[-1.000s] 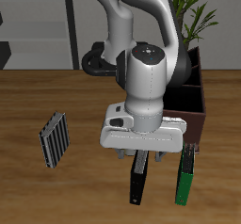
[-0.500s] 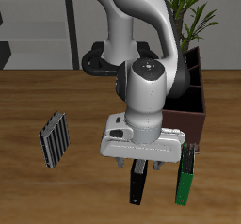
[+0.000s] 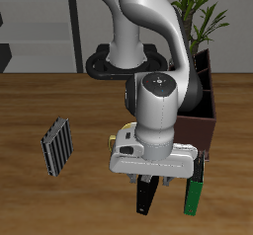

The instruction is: Place the yellow book into the left desk caddy's front compartment and place the orange book into the left desk caddy's left compartment and place the black book into the left desk caddy's back compartment

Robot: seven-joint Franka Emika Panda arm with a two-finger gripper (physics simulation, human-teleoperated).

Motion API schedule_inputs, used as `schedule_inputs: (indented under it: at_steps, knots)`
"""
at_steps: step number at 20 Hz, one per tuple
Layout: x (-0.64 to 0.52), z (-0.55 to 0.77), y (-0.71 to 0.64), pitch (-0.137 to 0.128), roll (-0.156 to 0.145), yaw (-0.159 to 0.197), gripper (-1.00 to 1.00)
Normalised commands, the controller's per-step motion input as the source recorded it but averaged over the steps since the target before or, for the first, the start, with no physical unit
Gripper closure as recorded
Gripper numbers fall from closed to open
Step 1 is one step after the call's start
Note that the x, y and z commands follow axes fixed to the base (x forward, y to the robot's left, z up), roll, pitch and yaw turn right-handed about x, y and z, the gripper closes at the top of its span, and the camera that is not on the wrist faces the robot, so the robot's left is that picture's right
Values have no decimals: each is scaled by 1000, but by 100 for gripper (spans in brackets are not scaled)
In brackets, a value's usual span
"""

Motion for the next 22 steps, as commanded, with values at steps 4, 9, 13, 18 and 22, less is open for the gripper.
schedule_inputs:
  at_steps: [4, 9, 13, 18, 22]
  knots:
    - [-78, 47, 23, -5, 14, -11, 100]
    - [-72, 231, -68, -30, -10, -4, 100]
    - [-149, 468, -141, -46, -45, 5, 100]
    - [-379, 727, 4, -71, -21, 15, 100]
    - [-549, 724, 238, -79, 18, 16, 100]
